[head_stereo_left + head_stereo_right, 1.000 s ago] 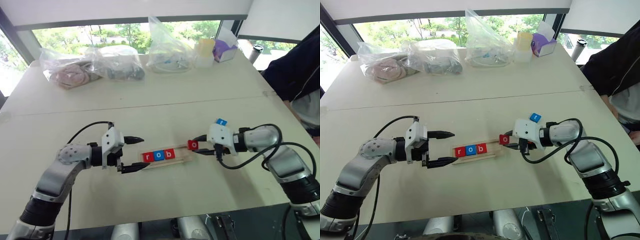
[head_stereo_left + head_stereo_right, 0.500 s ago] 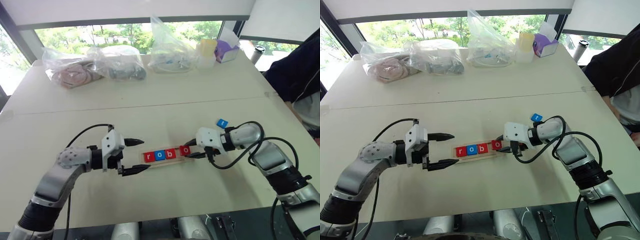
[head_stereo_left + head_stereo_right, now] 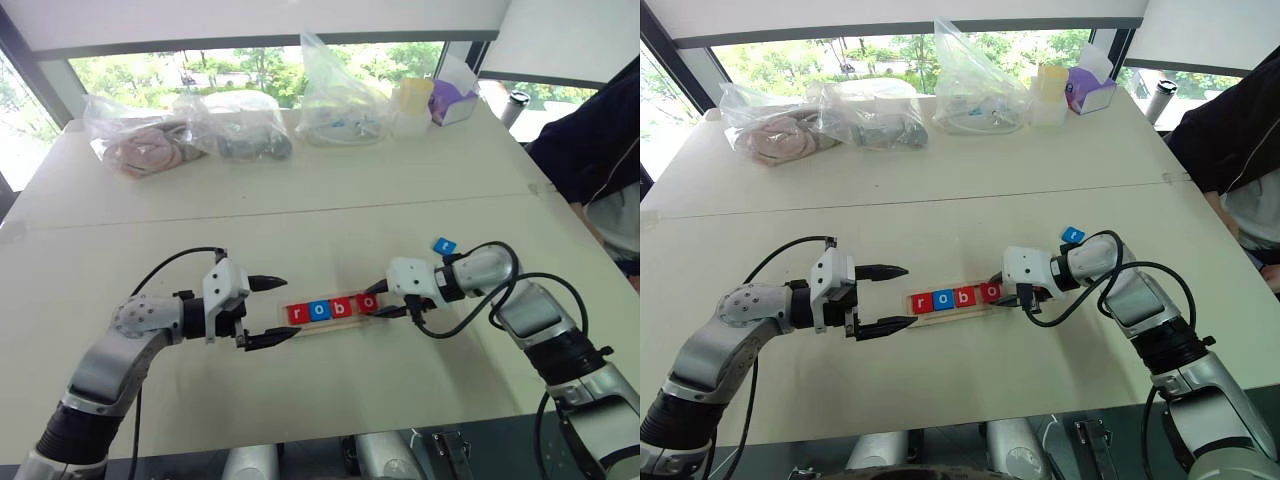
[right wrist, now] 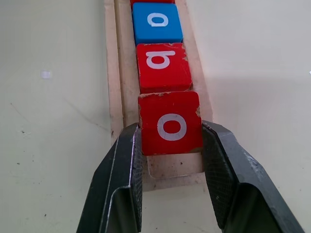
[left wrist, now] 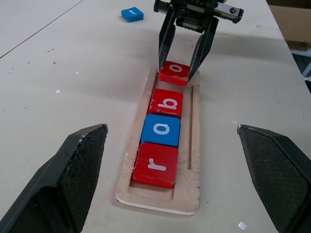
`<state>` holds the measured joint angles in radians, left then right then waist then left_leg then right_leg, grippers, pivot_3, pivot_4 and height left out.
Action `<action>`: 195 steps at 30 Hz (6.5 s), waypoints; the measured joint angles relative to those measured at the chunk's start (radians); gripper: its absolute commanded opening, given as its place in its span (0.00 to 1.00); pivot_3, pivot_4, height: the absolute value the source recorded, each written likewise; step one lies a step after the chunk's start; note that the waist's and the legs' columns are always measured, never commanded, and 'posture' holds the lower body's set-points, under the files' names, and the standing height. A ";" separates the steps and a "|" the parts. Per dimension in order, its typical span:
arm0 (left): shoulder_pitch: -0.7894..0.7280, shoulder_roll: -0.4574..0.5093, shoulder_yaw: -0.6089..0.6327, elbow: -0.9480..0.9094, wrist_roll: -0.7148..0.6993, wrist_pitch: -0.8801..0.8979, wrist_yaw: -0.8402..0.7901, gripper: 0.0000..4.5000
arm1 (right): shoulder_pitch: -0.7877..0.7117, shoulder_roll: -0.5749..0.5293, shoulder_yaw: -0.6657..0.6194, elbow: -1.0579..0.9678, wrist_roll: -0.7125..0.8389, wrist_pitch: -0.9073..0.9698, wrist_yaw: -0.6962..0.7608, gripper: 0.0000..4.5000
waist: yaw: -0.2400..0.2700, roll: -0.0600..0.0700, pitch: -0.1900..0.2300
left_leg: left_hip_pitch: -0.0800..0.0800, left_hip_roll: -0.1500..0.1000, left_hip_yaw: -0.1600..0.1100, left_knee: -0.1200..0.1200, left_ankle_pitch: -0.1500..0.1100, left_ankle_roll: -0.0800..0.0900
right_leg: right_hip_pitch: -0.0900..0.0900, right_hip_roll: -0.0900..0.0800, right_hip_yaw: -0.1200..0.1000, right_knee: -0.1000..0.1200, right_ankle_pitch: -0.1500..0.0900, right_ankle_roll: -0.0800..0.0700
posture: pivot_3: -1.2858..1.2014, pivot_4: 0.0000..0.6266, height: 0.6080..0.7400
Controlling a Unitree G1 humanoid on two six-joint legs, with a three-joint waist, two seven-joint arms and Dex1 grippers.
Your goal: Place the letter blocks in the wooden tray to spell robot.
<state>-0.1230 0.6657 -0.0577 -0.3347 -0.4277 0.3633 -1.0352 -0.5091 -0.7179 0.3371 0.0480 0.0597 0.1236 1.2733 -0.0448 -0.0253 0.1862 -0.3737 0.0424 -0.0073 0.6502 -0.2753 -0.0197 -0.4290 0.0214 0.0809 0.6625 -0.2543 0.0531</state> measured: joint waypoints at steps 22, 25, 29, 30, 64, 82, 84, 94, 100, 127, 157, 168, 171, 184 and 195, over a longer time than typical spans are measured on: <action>-0.005 -0.005 -0.001 0.000 0.000 0.000 0.013 1.00 | -0.014 0.013 -0.020 0.013 -0.003 0.002 -0.038 0.99 | 0.000 0.000 0.000 | 0.000 0.000 0.000 0.000 0.000 0.000 | 0.000 0.000 0.000 0.000 0.000 0.000 | 0.52 0.24 1.00; -0.009 -0.011 -0.002 0.000 0.000 -0.001 0.013 1.00 | -0.019 0.023 -0.022 0.033 -0.009 -0.002 -0.055 0.99 | -0.001 0.000 0.000 | 0.000 0.000 0.000 0.000 0.000 0.000 | 0.000 0.000 0.000 0.000 0.000 0.000 | 0.52 0.24 1.00; -0.009 -0.011 -0.002 0.000 0.000 -0.001 0.012 1.00 | -0.031 0.032 -0.022 0.042 -0.015 -0.002 -0.061 0.99 | 0.000 0.000 0.000 | 0.000 0.000 0.000 0.000 0.000 0.000 | 0.000 0.000 0.000 0.000 0.000 0.000 | 0.52 0.24 1.00; -0.009 -0.011 -0.002 0.000 0.000 -0.001 0.012 1.00 | -0.032 0.032 -0.022 0.040 -0.015 0.000 -0.059 0.99 | 0.000 0.000 0.000 | 0.000 0.000 0.000 0.000 0.000 0.000 | 0.000 0.000 0.000 0.000 0.000 0.000 | 0.52 0.24 1.00; -0.017 -0.019 -0.002 0.001 0.000 0.000 0.013 1.00 | -0.050 0.064 -0.064 0.107 -0.046 -0.045 -0.107 0.99 | 0.000 0.000 0.000 | 0.000 0.000 0.000 0.000 0.000 0.000 | 0.000 0.000 0.000 0.000 0.000 0.000 | 0.52 0.24 1.00; -0.019 -0.023 -0.004 0.001 0.000 0.000 0.013 1.00 | -0.042 0.002 -0.209 0.034 -0.007 0.113 -0.202 0.99 | 0.001 0.000 0.000 | 0.000 0.000 0.000 0.000 0.000 0.000 | 0.000 0.000 0.000 0.000 0.000 0.000 | 0.52 0.24 1.00; -0.021 -0.033 -0.008 0.001 0.001 -0.001 0.013 1.00 | -0.025 0.016 -0.292 -0.001 0.001 0.208 -0.309 0.99 | 0.001 0.000 0.000 | 0.000 0.000 0.000 0.000 0.000 0.000 | 0.000 0.000 0.000 0.000 0.000 0.000 | 0.52 0.24 1.00; -0.062 -0.049 -0.044 0.043 0.003 -0.009 -0.013 1.00 | 0.078 0.163 -0.469 -0.150 0.012 0.664 -0.719 0.99 | -0.003 0.000 0.000 | 0.000 0.000 0.000 -0.001 0.000 0.000 | -0.001 0.000 0.001 0.000 0.000 0.000 | 0.52 0.24 1.00; -0.097 -0.050 -0.046 0.075 0.004 -0.026 -0.031 1.00 | 0.073 0.336 -0.589 -0.191 0.030 0.892 -0.944 0.99 | -0.001 0.000 0.000 | -0.001 0.000 0.000 -0.001 0.000 0.000 | -0.001 0.000 0.001 0.000 0.000 0.000 | 0.52 0.24 1.00; -0.085 -0.060 -0.046 0.076 0.004 -0.027 -0.002 1.00 | -0.126 0.729 -0.707 -0.097 -0.016 0.975 -1.495 0.70 | -0.026 0.001 0.000 | -0.002 0.000 0.000 -0.003 0.000 0.000 | -0.003 0.000 0.001 -0.001 0.000 0.000 | 0.52 0.24 1.00; -0.083 -0.059 -0.047 0.071 0.004 -0.027 -0.008 1.00 | 0.267 0.588 -0.575 -0.771 0.318 1.481 -1.237 0.60 | -0.027 0.001 0.000 | -0.002 0.001 -0.001 -0.006 0.000 0.000 | -0.003 0.000 0.000 -0.004 -0.005 0.002 | 0.52 0.24 1.00; -0.082 -0.007 -0.036 0.076 -0.018 -0.050 -0.095 1.00 | 0.270 0.028 -0.446 -0.727 0.471 1.250 -0.815 0.98 | -0.024 0.003 0.002 | -0.012 0.000 0.000 -0.005 -0.001 0.001 | -0.006 -0.002 0.000 -0.015 -0.004 0.002 | 0.52 0.24 1.00; -0.084 -0.004 -0.033 0.079 -0.018 -0.072 -0.109 1.00 | 0.303 -0.134 -0.393 -0.628 0.434 1.016 -0.648 0.98 | -0.023 0.003 0.002 | -0.015 0.000 0.000 -0.004 -0.001 0.001 | -0.008 -0.002 -0.001 -0.015 -0.003 0.003 | 0.52 0.24 1.00; -0.094 -0.011 -0.012 0.083 -0.020 -0.095 -0.100 1.00 | 0.289 -0.218 -0.224 -0.213 0.247 0.323 -0.207 0.98 | -0.024 0.002 0.003 | -0.015 0.000 0.000 -0.001 -0.001 0.002 | -0.009 -0.001 0.000 -0.013 0.001 0.006 | 0.52 0.24 1.00; -0.077 -0.010 -0.003 0.058 -0.020 -0.088 -0.081 1.00 | 0.195 -0.134 -0.185 -0.033 0.161 0.178 -0.154 0.79 | -0.013 0.002 0.003 | -0.015 0.000 0.000 0.000 -0.001 0.002 | -0.009 -0.001 0.000 -0.012 0.004 0.003 | 0.52 0.24 1.00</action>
<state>-0.2000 0.6559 -0.0610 -0.2770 -0.4479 0.2754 -1.1158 -0.3143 -0.8521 0.1521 0.0150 0.2203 0.3018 1.1194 -0.0580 -0.0231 0.1889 -0.3885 0.0424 -0.0072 0.6500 -0.2762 -0.0182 -0.4375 0.0208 0.0808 0.6508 -0.2505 0.0559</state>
